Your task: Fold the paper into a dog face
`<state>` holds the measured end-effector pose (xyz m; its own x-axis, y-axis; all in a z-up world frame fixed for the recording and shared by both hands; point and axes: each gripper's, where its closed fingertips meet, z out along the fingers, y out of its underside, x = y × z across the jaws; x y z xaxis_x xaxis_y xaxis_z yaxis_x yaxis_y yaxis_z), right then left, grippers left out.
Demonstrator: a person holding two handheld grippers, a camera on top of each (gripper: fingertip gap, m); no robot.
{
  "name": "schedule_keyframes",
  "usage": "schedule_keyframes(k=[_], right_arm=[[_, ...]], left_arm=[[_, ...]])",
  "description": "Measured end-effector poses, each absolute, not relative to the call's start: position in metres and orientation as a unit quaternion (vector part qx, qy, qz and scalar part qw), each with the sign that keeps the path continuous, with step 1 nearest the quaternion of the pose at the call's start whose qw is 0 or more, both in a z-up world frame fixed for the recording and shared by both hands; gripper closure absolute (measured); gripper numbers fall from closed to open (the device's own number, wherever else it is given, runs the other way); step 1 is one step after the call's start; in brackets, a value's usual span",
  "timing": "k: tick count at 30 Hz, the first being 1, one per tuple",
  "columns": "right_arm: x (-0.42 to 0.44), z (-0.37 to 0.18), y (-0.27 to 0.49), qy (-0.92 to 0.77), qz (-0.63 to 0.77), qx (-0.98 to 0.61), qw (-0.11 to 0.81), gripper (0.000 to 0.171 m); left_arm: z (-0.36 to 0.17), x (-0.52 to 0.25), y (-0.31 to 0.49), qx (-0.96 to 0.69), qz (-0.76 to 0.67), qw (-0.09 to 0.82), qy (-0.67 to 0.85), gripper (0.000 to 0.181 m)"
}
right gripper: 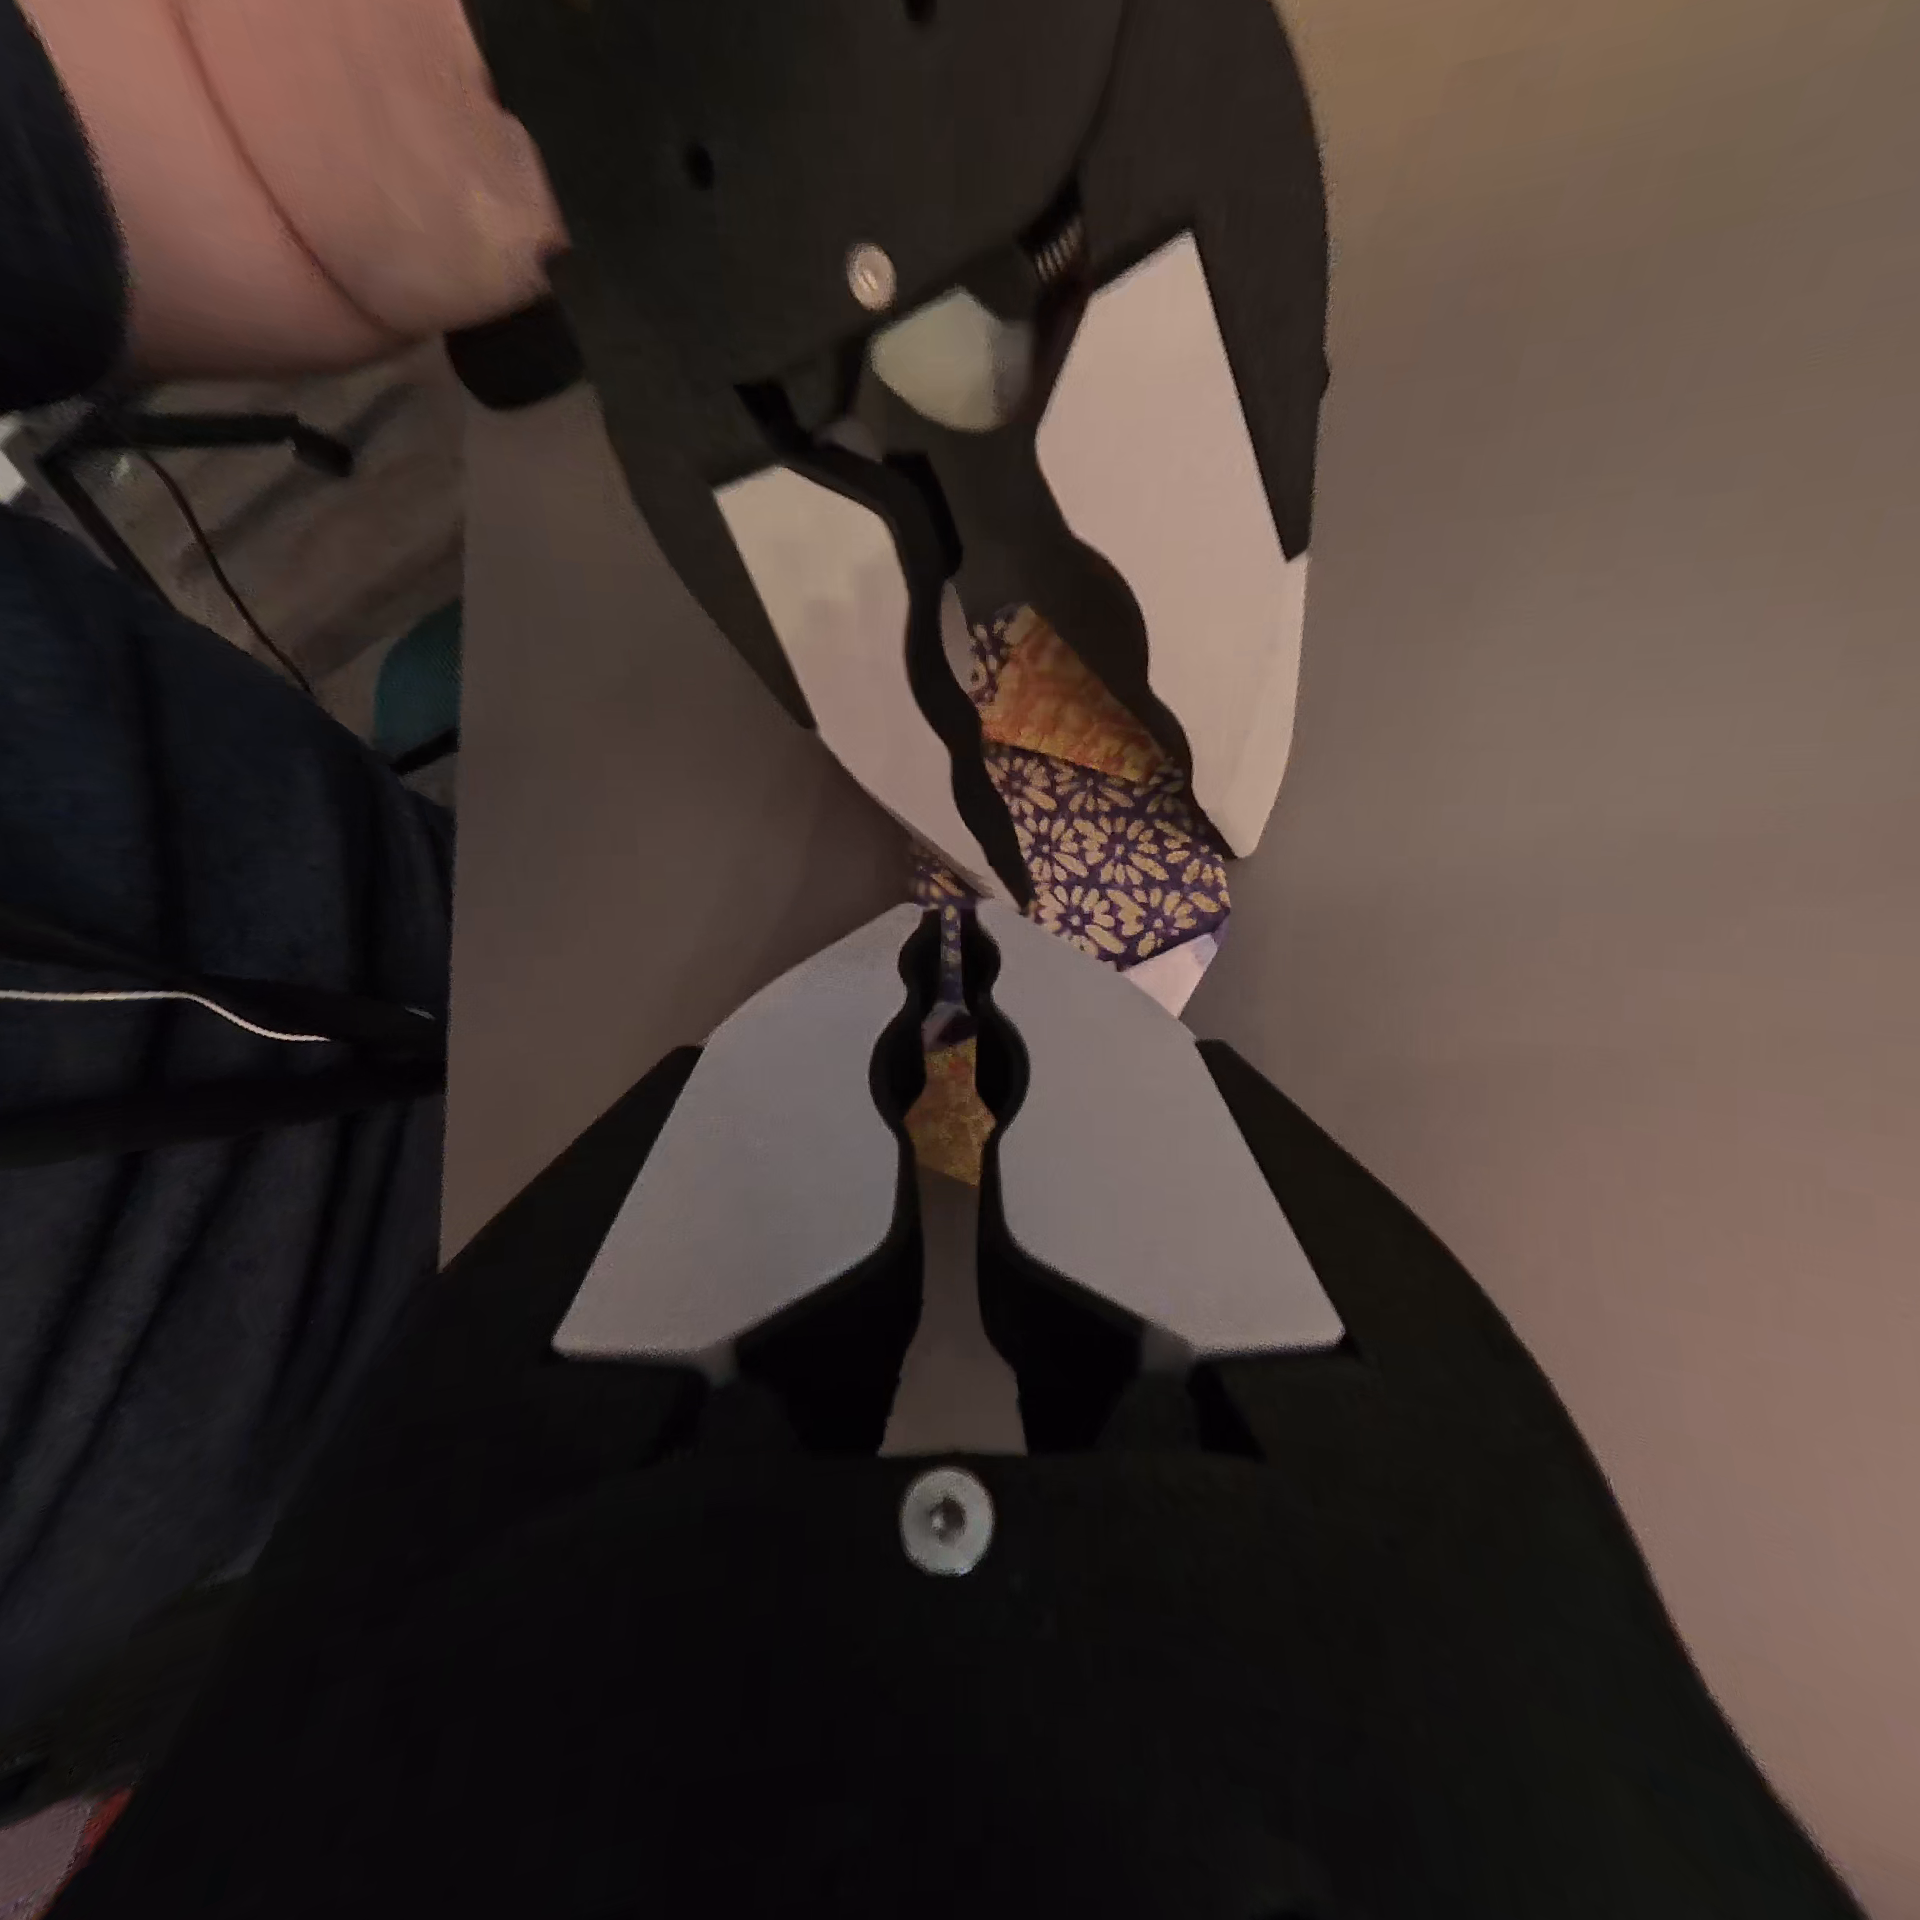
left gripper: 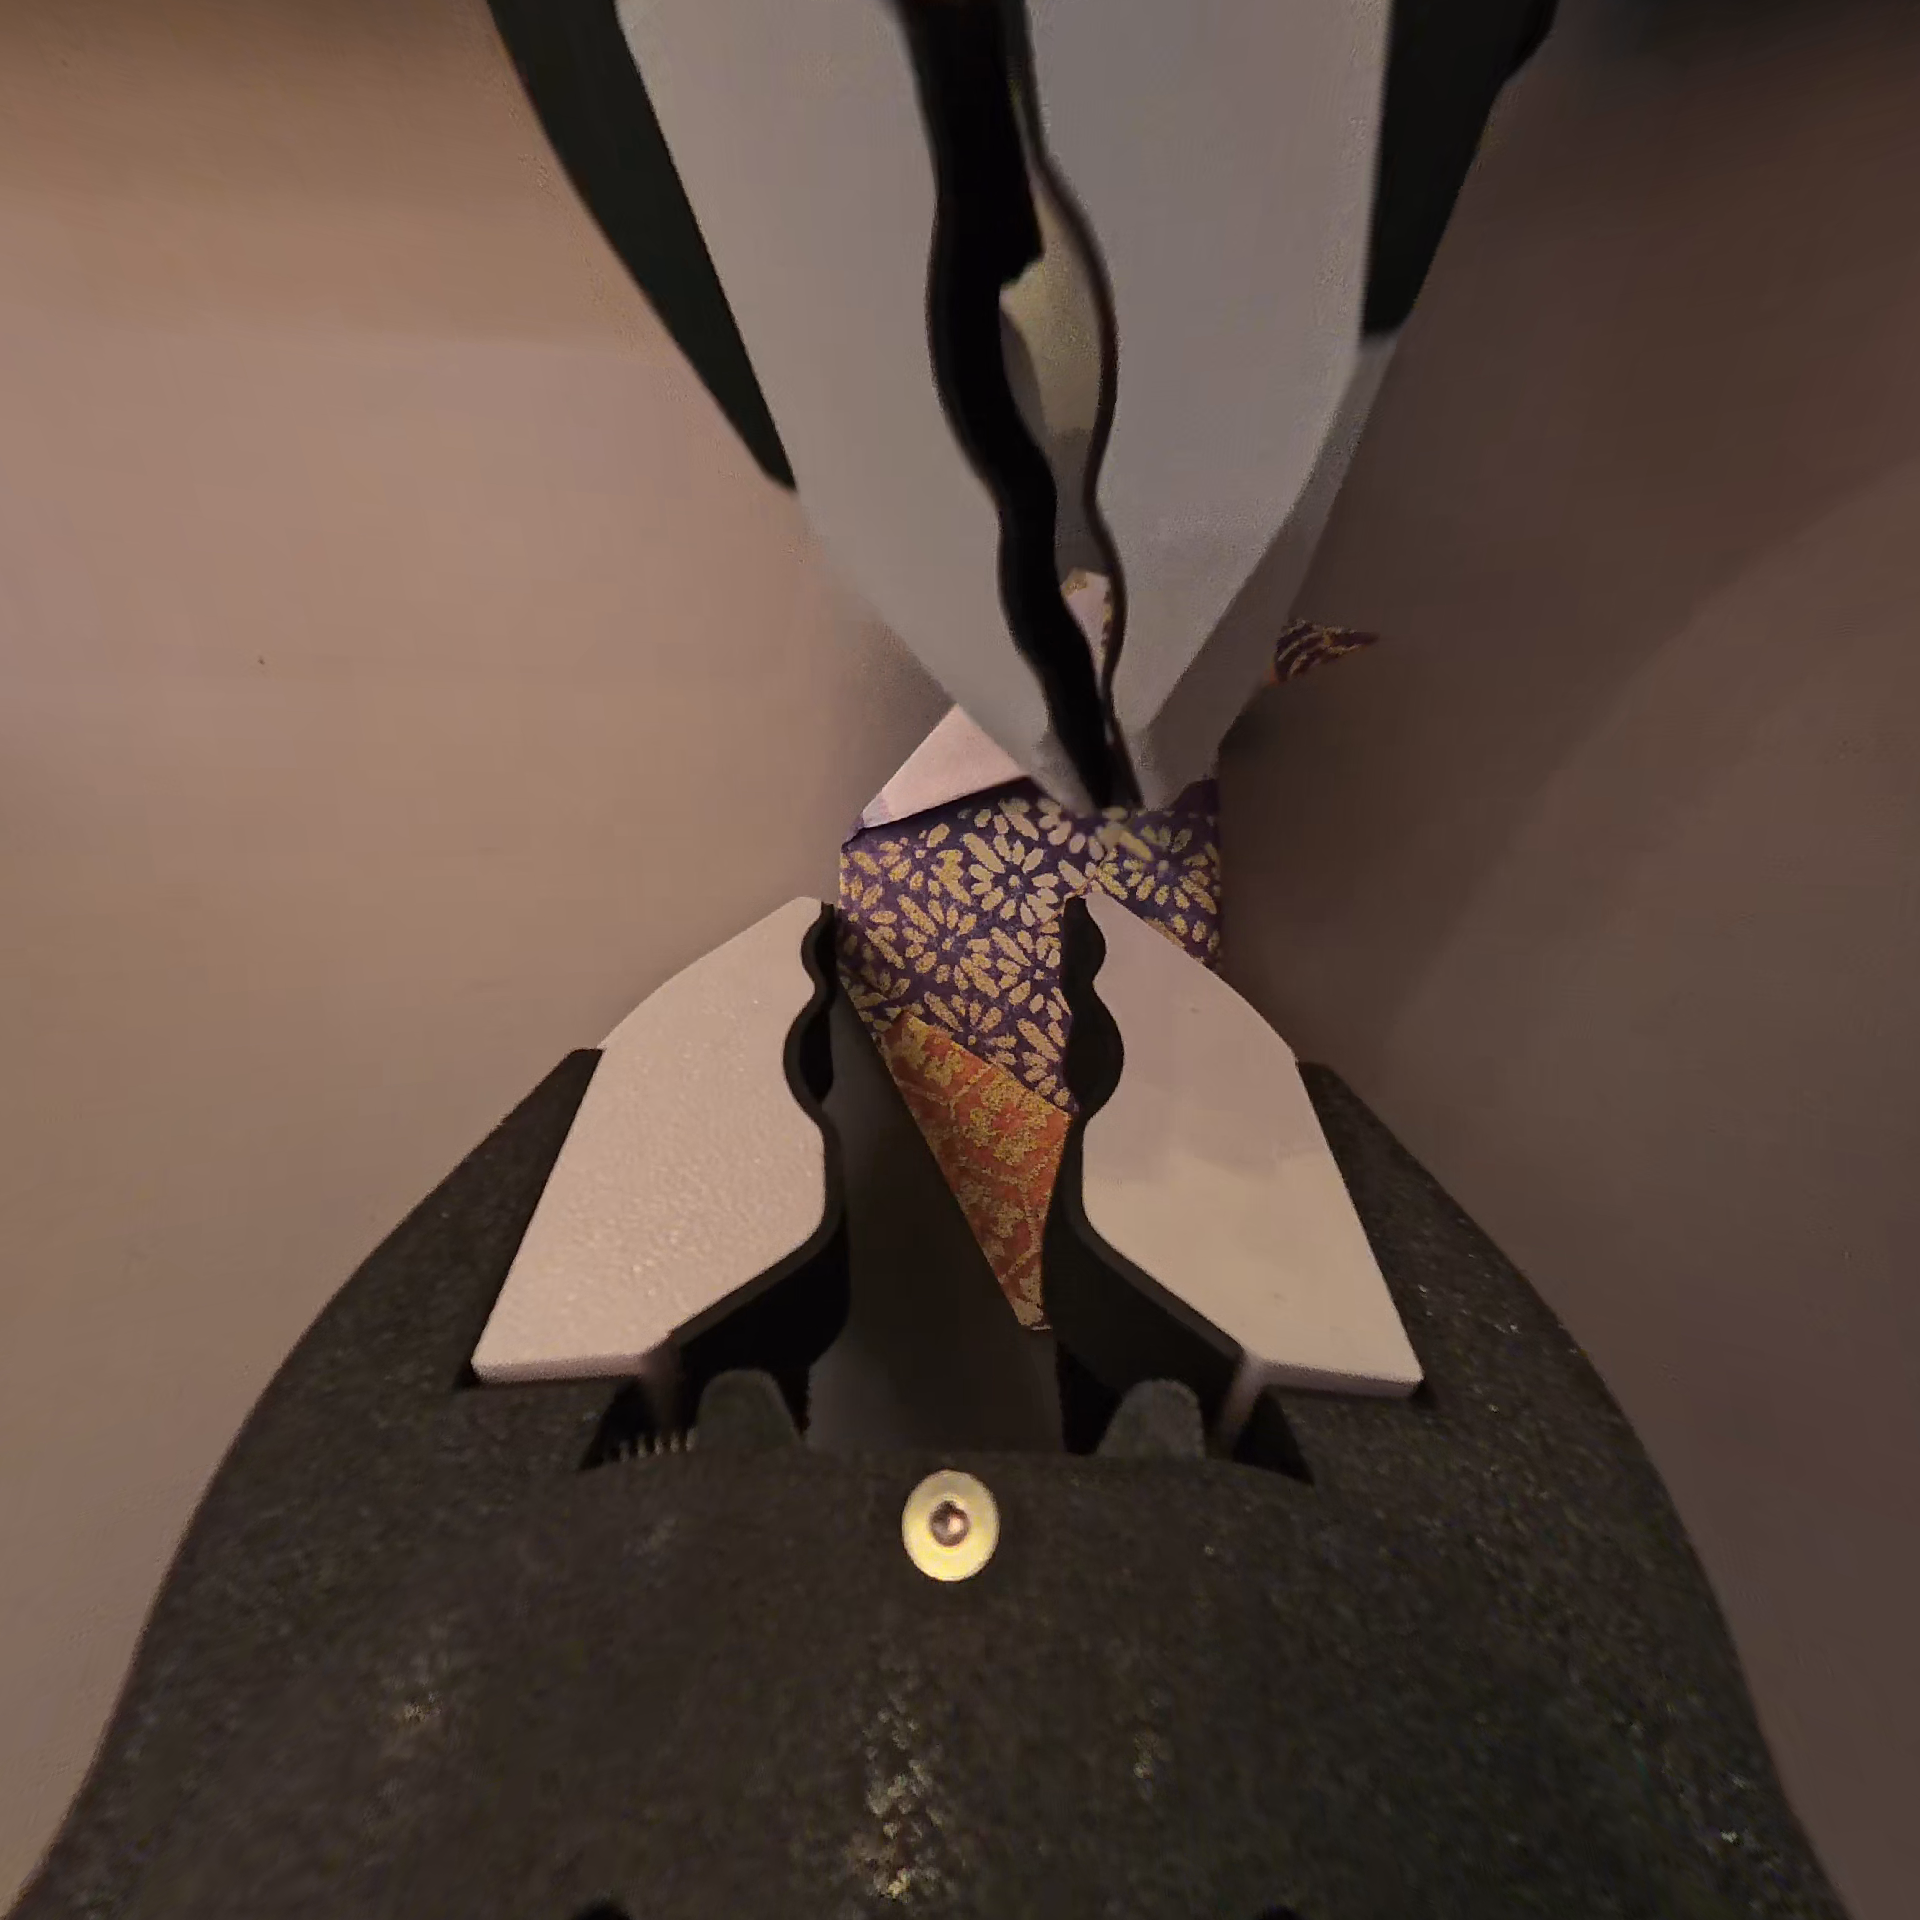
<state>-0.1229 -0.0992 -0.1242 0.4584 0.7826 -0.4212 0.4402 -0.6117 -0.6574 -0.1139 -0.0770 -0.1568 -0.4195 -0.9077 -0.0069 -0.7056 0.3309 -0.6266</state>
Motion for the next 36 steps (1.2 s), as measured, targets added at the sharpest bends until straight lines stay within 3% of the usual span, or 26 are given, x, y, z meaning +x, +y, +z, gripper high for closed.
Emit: schedule_keyframes(k=[4, 8, 15, 36], right_arm=[[-0.129, -0.096, -0.110, -0.360, 0.390, -0.787, 0.314, 0.170], [-0.134, -0.112, -0.110, -0.366, 0.309, -0.806, 0.349, 0.170], [-0.141, -0.148, -0.111, -0.423, 0.222, -0.830, 0.287, 0.169], [-0.139, -0.157, -0.109, -0.457, 0.146, -0.835, 0.270, 0.169]], left_arm=[[-0.157, -0.114, -0.077, -0.508, -0.279, 0.184, 0.794, 0.140], [-0.157, -0.114, -0.077, -0.508, -0.280, 0.185, 0.793, 0.140], [-0.157, -0.114, -0.077, -0.507, -0.280, 0.186, 0.794, 0.140], [-0.157, -0.114, -0.077, -0.507, -0.277, 0.186, 0.794, 0.141]])
